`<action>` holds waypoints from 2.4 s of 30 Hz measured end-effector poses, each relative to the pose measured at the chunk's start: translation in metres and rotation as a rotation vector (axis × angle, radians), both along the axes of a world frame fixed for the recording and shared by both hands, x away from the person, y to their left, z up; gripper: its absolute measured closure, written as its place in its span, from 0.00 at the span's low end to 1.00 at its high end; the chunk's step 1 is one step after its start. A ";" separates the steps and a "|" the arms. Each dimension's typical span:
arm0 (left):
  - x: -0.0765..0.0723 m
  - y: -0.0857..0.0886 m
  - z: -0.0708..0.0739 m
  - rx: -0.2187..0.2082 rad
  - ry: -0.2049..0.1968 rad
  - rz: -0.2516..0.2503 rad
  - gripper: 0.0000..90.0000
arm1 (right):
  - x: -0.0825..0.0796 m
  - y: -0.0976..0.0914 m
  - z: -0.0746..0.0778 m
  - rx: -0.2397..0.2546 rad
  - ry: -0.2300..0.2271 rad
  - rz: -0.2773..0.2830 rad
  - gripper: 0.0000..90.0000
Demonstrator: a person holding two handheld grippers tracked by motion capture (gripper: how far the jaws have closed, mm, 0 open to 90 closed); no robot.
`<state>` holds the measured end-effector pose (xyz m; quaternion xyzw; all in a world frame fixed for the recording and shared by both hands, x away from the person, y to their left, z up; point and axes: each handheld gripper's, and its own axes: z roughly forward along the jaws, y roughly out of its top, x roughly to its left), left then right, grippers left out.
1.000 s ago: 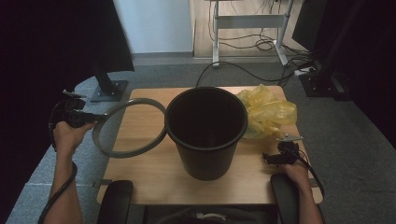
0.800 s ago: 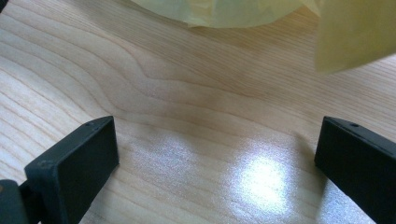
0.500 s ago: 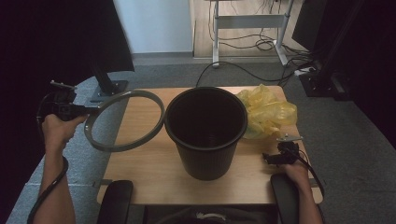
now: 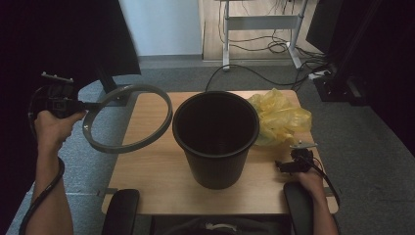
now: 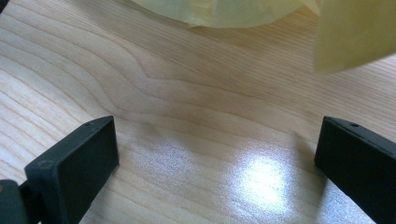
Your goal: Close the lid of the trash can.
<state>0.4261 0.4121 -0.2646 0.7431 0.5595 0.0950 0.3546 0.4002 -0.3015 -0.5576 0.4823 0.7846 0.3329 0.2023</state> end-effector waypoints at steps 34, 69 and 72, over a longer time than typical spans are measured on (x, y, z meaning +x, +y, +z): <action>0.033 -0.090 -0.011 0.003 0.004 -0.157 0.88 | -0.001 0.001 0.000 0.001 0.000 0.012 0.00; 0.056 -0.212 -0.012 0.009 -0.007 -0.371 0.87 | -0.001 0.001 0.000 0.002 0.000 0.012 0.00; 0.057 -0.219 -0.010 0.013 -0.014 -0.376 0.87 | -0.001 0.001 0.000 0.003 -0.001 0.012 0.00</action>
